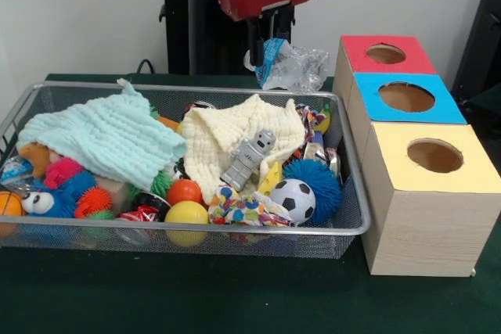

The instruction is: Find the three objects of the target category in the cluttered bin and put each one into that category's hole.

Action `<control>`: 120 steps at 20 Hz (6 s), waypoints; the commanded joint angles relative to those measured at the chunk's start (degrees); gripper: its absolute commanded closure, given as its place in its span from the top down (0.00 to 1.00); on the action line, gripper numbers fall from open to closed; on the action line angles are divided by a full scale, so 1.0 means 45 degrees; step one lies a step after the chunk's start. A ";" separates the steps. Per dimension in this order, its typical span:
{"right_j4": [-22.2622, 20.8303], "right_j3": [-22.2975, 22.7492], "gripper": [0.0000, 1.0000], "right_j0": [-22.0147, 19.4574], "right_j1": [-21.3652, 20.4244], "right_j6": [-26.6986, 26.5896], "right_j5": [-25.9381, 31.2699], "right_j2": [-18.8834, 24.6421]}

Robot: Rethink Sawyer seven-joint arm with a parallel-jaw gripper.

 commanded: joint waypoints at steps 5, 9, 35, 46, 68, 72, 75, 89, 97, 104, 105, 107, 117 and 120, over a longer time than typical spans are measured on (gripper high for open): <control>-0.1614 -0.1090 0.00 0.1727 -0.0403 -0.1791 0.3350 -0.1273; -0.1854 -0.1271 0.00 0.2474 -0.0373 -0.1270 0.3548 -0.1417; -0.3912 -0.3909 0.00 0.6077 0.1244 -0.0693 0.5939 -0.3239; -0.3173 -0.4483 0.00 0.6905 0.2627 0.0360 0.5859 -0.3807; -0.1438 -0.5225 0.00 0.8003 0.3205 0.1063 0.7449 -0.4815; -0.1216 -0.5245 0.00 0.8246 0.2960 0.1213 0.8040 -0.4991; -0.1119 -0.5247 0.00 0.8412 0.2781 0.1278 0.8275 -0.5121; -0.1743 -0.6983 0.00 0.9115 0.4188 0.1533 0.7479 -0.5453; -0.2295 -0.7738 0.00 0.9638 0.4631 0.1361 0.7699 -0.6149; -0.2287 -0.7895 0.00 0.9867 0.4855 0.1073 0.8524 -0.6740; -0.2286 -0.7929 0.00 0.9907 0.4866 0.1026 0.8674 -0.6825; -0.2276 -0.7974 0.00 0.9994 0.4872 0.0984 0.8928 -0.7011; -0.1649 -0.8250 0.00 0.9991 0.5217 0.0842 0.9202 -0.7125; -0.1099 -0.8042 0.00 0.9779 0.5361 0.0925 0.8744 -0.6922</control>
